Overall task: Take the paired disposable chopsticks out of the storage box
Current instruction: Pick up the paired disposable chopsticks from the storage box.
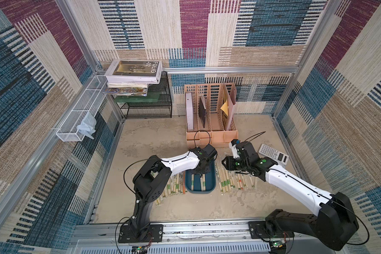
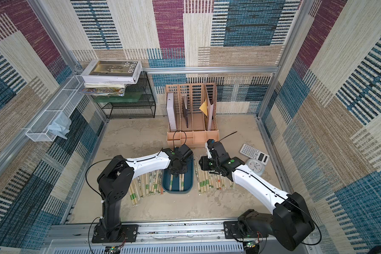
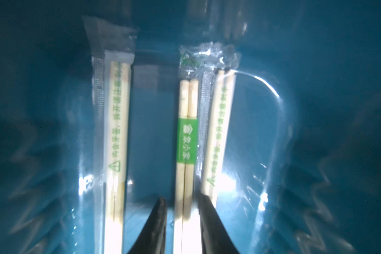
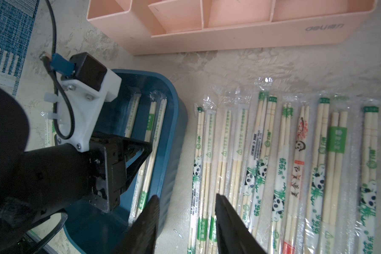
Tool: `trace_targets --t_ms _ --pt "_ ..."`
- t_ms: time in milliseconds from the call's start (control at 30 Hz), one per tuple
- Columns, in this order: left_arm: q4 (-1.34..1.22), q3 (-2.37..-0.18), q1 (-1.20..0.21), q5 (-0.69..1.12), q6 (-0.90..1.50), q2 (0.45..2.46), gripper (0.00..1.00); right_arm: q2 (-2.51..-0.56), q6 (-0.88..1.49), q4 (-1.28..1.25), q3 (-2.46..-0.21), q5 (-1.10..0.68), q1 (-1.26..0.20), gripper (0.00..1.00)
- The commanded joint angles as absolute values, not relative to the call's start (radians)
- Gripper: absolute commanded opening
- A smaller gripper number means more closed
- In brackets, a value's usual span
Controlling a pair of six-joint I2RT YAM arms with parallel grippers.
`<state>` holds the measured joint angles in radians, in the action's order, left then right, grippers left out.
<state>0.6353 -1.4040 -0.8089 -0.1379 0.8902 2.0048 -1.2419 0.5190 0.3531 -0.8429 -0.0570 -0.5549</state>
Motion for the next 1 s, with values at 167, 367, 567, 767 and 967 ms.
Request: trace_targets --t_ms 167,367,567,767,967 --pt "0.639 -1.391 -0.808 -0.153 0.904 2.027 0.18 -1.232 0.509 0.36 -0.839 -0.059 -0.545 0.45" --pt "0.622 -1.356 -0.808 -0.155 0.914 2.018 0.11 -1.23 0.507 0.361 -0.844 -0.06 -0.539 0.45" --pt "0.634 -1.374 -0.808 -0.168 0.896 1.998 0.02 -1.236 0.506 0.358 -0.844 -0.065 -0.539 0.45" --pt "0.703 -1.45 -0.808 -0.203 0.842 1.927 0.0 -1.237 0.506 0.36 -0.848 -0.067 -0.539 0.45" --pt "0.785 -1.456 -0.801 -0.273 0.807 1.794 0.0 -1.246 0.511 0.349 -0.859 -0.082 -0.548 0.45"
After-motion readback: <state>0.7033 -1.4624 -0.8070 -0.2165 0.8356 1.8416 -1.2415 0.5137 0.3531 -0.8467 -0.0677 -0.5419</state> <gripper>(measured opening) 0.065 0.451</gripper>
